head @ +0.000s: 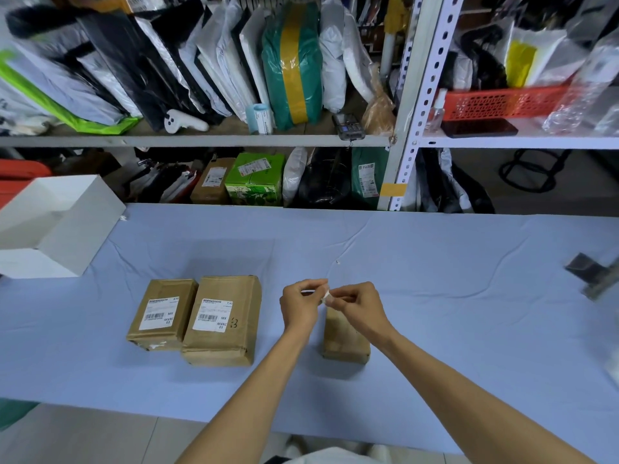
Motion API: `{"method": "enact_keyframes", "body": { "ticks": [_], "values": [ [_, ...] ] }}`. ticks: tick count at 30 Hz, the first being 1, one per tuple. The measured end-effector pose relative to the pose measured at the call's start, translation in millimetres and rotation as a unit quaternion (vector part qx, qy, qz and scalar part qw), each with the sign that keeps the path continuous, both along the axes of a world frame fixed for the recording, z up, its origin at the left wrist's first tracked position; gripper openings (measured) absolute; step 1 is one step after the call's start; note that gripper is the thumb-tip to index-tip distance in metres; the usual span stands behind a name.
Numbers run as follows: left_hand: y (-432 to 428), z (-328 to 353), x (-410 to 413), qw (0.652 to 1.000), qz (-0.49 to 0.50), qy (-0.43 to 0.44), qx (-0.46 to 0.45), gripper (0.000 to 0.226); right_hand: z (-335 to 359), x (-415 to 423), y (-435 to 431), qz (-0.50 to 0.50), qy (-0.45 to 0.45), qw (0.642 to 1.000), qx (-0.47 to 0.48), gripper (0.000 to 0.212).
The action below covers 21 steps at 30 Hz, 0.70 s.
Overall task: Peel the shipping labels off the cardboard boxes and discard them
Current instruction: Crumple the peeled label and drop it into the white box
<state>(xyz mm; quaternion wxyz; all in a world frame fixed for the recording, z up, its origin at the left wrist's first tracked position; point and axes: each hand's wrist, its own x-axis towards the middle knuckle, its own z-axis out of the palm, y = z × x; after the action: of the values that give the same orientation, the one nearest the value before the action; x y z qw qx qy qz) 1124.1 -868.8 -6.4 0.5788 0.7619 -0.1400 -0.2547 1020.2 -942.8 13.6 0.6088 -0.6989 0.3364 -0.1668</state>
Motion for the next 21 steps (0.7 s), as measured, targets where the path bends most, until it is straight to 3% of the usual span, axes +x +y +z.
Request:
{"method": "enact_keyframes", "body": {
  "ticks": [12, 16, 21],
  "values": [
    [2, 10, -1, 0.997, -0.004, -0.005, -0.072, 0.006, 6, 9, 2, -0.082, -0.067, 0.994, 0.008, 0.001],
    [5, 8, -1, 0.997, -0.045, 0.002, -0.065, 0.013, 12, 14, -6, -0.076, -0.078, 0.993, 0.035, 0.003],
    [7, 14, 1, 0.998, -0.018, -0.002, -0.065, 0.016, 10, 19, -5, -0.071, -0.054, 0.996, 0.032, 0.01]
  ]
}}
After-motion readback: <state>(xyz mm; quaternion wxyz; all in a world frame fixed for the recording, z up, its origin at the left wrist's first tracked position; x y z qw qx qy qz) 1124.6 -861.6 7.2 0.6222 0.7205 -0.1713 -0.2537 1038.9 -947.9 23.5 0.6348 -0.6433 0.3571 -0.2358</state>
